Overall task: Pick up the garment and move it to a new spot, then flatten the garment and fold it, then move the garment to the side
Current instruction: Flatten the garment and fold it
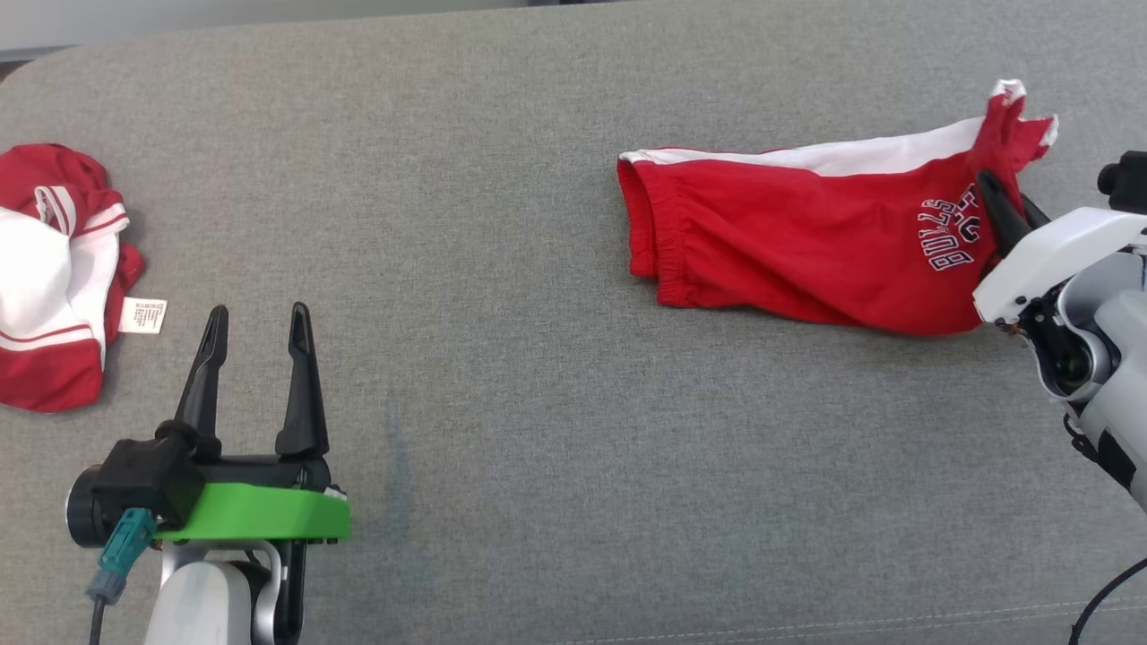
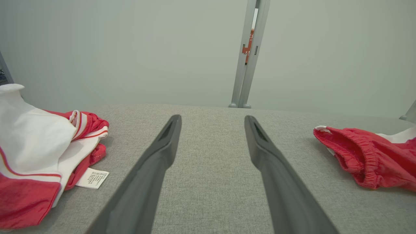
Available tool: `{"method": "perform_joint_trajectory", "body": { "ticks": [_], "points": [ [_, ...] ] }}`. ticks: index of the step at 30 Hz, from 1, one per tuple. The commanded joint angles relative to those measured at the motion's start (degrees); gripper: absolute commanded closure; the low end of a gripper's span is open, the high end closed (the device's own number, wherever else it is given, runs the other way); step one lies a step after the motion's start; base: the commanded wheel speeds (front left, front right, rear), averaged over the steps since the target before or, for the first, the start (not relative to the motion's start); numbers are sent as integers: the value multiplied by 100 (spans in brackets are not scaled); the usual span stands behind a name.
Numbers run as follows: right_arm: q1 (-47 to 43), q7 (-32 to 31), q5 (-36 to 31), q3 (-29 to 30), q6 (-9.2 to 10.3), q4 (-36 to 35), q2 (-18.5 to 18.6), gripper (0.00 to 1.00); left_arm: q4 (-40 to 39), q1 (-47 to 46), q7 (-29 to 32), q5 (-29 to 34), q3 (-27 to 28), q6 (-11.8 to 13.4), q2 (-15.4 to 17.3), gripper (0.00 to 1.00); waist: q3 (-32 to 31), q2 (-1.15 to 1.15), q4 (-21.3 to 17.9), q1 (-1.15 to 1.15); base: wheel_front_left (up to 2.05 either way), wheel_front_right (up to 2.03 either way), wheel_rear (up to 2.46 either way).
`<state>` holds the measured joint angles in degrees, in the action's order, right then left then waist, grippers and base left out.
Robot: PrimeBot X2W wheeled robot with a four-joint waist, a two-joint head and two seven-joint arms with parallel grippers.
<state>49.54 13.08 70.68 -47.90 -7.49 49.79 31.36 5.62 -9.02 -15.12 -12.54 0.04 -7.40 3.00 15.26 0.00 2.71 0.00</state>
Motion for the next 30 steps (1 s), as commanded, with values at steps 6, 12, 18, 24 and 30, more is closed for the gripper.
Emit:
{"method": "perform_joint_trajectory", "body": {
  "ticks": [6,12,18,24,30],
  "points": [
    [-78,-392,370,9,-1,-792,-135,100,24,181,-2,37,-6,-16,29,0,-234,0,-25,0,0,0,0],
    [47,-753,573,11,-2,-1225,-460,100,30,153,-2,-29,-94,-16,9,0,-195,0,117,0,0,0,0],
    [254,-915,472,-65,-2,-1145,-1004,100,92,19,-2,-86,-248,-16,0,0,-103,0,321,0,0,0,0],
    [399,-932,267,-159,-2,-751,-1447,100,133,-68,-2,-209,-334,-16,-4,0,-2,0,524,0,0,0,0],
    [374,-794,160,-118,-2,-396,-1647,53,163,-115,-2,-287,-358,-16,-5,0,71,0,610,0,0,0,0]
  ]
}}
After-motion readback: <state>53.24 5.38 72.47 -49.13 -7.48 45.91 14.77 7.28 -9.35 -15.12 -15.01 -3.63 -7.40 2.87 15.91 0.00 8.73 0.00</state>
